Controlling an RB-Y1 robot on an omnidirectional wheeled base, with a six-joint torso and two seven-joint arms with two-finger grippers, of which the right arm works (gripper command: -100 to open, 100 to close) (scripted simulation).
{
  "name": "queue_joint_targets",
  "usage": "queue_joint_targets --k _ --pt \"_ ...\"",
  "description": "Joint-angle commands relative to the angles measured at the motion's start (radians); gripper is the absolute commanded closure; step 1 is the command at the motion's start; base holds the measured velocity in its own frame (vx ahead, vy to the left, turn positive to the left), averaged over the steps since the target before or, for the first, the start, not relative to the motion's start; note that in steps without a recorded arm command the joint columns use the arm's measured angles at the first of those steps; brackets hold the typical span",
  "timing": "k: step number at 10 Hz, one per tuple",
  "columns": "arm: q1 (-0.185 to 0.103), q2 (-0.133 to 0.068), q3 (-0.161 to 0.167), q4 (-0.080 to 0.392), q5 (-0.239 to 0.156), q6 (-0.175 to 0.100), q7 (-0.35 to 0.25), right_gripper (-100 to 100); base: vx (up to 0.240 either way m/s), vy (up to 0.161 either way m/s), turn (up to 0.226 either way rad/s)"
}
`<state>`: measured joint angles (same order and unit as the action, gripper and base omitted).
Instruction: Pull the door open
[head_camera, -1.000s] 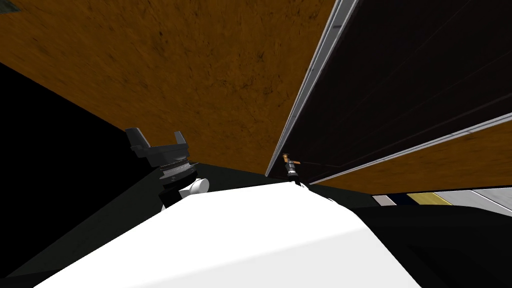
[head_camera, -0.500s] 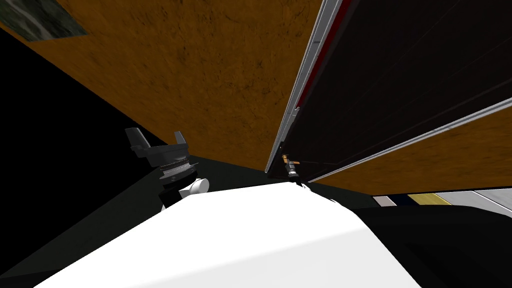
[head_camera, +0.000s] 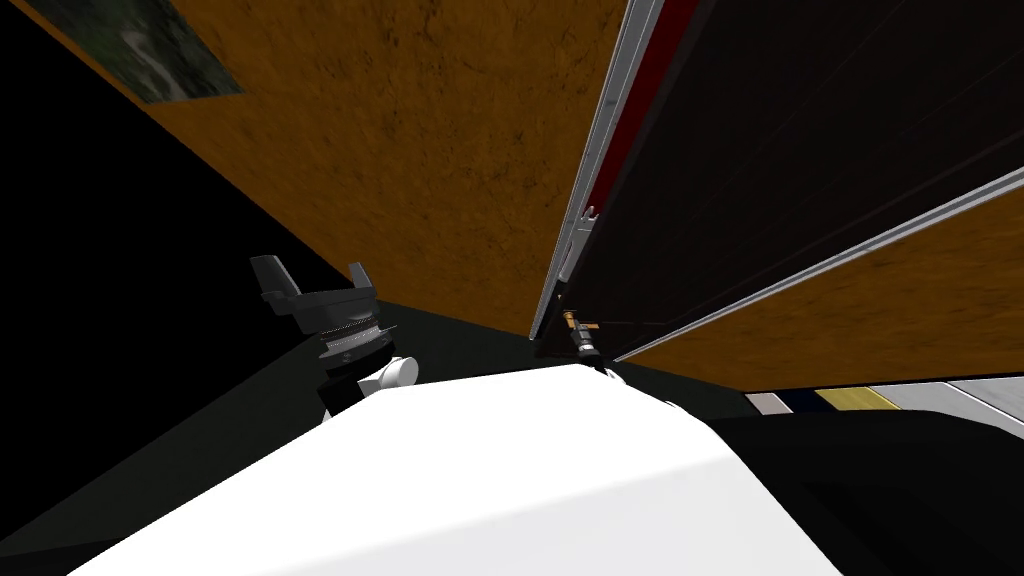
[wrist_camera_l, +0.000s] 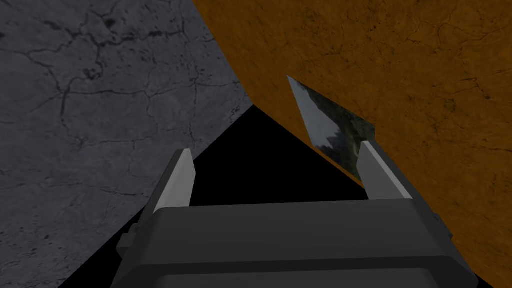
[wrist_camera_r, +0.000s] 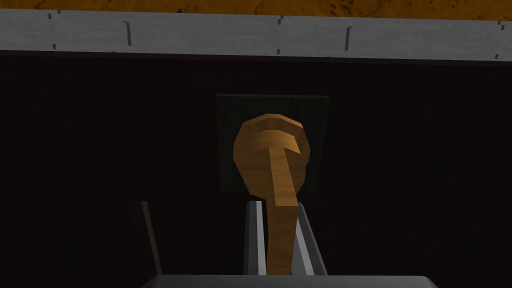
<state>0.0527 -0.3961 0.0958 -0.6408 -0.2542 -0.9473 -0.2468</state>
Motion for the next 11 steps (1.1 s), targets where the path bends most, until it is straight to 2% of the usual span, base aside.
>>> queue_joint_targets --k 1,6,7,8,9,10,11 --pt "0.01 -0.011 0.014 0.001 0.002 -0.02 -0.013 100 -0.213 -0.045 0.161" --pt "0.062 -0.056 0.063 -0.017 0.004 -0.076 -0.057 100 -0.234 -0.076 0.163" --pt "0.068 -0.061 0.069 -0.019 0.005 -0.083 -0.062 100 -0.249 -0.065 0.146" --pt "0.06 -0.055 0.067 -0.013 0.006 -0.078 -0.058 100 -0.113 -0.013 0.026" --pt "0.083 -0.068 0.083 -0.002 0.005 -0.116 -0.073 100 -0.163 -0.05 0.175" --pt "0.088 -0.072 0.087 0.0 0.005 -0.125 -0.076 100 -0.192 -0.08 0.195" --pt "0.1 -0.08 0.094 0.005 0.003 -0.146 -0.084 100 -0.186 -0.079 0.183"
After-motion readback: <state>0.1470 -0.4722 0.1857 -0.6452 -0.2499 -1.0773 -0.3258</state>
